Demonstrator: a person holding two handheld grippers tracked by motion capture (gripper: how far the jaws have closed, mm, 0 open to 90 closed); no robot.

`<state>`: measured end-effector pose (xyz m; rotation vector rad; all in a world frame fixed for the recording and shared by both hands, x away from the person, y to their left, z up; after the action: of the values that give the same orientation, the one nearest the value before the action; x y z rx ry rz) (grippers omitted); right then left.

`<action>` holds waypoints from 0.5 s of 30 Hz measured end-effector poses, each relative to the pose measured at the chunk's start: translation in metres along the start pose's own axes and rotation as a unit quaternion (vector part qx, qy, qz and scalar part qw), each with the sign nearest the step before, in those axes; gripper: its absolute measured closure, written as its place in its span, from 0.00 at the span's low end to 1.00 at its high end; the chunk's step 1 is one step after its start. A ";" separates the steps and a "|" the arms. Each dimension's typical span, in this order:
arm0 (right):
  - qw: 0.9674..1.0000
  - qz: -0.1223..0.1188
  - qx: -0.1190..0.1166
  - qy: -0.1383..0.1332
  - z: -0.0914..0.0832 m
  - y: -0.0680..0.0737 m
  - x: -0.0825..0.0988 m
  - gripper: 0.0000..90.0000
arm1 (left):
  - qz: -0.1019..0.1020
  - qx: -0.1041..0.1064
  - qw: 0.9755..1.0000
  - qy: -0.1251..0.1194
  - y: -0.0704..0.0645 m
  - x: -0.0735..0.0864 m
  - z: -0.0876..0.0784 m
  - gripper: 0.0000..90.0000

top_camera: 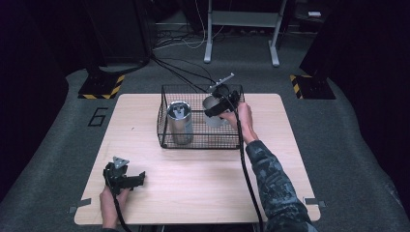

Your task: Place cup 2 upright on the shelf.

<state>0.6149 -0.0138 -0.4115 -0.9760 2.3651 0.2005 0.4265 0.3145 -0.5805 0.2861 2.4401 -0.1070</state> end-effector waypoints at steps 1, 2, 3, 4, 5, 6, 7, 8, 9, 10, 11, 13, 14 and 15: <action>1.000 0.004 0.000 -0.001 0.002 0.000 0.000 0.06 | 0.000 0.000 1.000 0.000 0.000 0.000 0.000 0.00; 1.000 0.006 0.001 0.003 0.004 0.000 0.000 0.06 | 0.000 0.000 1.000 0.000 0.000 0.000 0.000 0.00; 1.000 0.003 0.002 0.004 0.005 -0.001 0.000 0.06 | 0.000 0.000 1.000 0.000 0.000 0.000 0.000 0.00; 1.000 0.010 0.000 0.005 0.006 0.000 0.000 0.06 | 0.000 0.000 1.000 0.000 0.000 0.000 0.000 0.00; 1.000 0.004 -0.002 0.007 0.008 -0.001 0.001 0.06 | 0.000 0.000 1.000 0.000 0.000 0.000 0.000 0.00; 1.000 0.007 -0.004 0.009 0.009 -0.001 0.001 0.06 | 0.000 0.000 1.000 0.000 0.000 0.000 0.000 0.01; 1.000 0.007 -0.005 0.011 0.011 -0.002 0.002 0.06 | 0.000 0.000 1.000 0.000 0.000 0.000 0.000 0.00; 1.000 0.007 -0.006 0.012 0.012 -0.002 0.002 0.06 | 0.000 0.000 1.000 0.000 0.000 0.000 0.000 0.01; 1.000 0.008 -0.008 0.011 0.014 -0.002 0.002 0.06 | 0.000 0.000 1.000 0.000 0.000 0.000 0.000 0.00; 1.000 0.010 -0.009 0.014 0.016 -0.002 0.002 0.06 | 0.000 0.000 1.000 0.000 0.000 0.000 0.000 0.00; 1.000 0.010 -0.007 0.016 0.017 -0.002 0.003 0.06 | 0.000 0.000 1.000 0.000 0.000 0.000 0.000 0.01; 1.000 0.012 -0.010 0.019 0.021 -0.001 0.003 0.06 | 0.000 0.000 1.000 0.000 0.000 0.000 0.000 0.00; 1.000 0.014 -0.010 0.020 0.022 -0.001 0.003 0.06 | 0.000 0.000 1.000 0.000 0.000 0.000 0.000 0.00; 1.000 0.017 -0.010 0.023 0.024 0.000 0.003 0.06 | 0.000 -0.001 1.000 -0.001 0.000 0.000 0.000 0.01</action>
<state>0.6240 -0.0080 -0.4331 -0.9600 2.4264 0.2179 0.4265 0.3145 -0.5805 0.2858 2.4390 -0.1053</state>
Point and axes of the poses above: each handheld gripper's, and its own axes: z roughly forward along the jaws, x roughly out of its underside, y roughly to its left, the point moved 7 cm from there along z, roughly forward along the jaws, and after that the axes turned 7 degrees about y, right-handed, at the moved point
